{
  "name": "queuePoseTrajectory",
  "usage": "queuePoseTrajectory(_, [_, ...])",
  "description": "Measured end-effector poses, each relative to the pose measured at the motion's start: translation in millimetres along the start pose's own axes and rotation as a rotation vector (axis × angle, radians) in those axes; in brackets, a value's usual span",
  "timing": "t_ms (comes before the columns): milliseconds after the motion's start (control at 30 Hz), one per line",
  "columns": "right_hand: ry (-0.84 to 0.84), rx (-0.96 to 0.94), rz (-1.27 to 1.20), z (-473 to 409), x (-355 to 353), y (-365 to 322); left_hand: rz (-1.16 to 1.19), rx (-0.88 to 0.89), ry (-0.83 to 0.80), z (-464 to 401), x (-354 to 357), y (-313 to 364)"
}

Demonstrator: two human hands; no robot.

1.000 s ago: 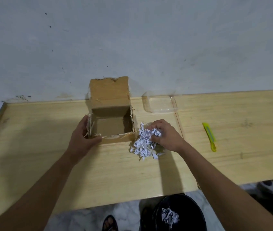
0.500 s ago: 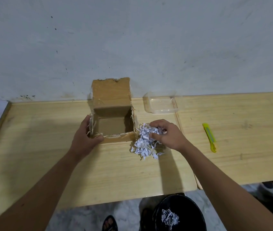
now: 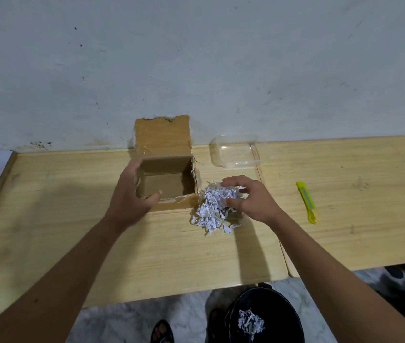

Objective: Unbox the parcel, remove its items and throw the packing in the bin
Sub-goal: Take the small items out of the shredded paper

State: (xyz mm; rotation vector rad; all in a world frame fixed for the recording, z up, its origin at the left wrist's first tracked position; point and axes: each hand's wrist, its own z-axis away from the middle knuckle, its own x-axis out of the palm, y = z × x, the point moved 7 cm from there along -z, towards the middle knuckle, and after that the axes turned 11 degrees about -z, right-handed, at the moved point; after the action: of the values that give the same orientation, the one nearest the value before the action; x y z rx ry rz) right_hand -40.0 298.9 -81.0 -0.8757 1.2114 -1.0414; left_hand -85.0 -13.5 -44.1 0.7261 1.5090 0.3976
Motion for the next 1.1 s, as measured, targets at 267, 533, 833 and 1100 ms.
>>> queuePoseTrajectory(267, [0.007,-0.043,0.041,13.2,-13.7,3.5,-0.113,0.387,-0.239,17.4,69.2,100.3])
queuePoseTrajectory(533, [-0.191,-0.056,0.334,24.6,-0.1,46.7,-0.402,0.522,-0.428,36.2,158.4,82.5])
queuePoseTrajectory(833, [-0.127,-0.216,0.279,15.7,0.4,61.8,-0.221,0.639,-0.206,27.3,167.9,74.8])
queuePoseTrajectory(1100, [-0.095,-0.07,0.16,4.6,-18.4,64.1,-0.092,0.497,-0.24,9.3,178.1,74.5])
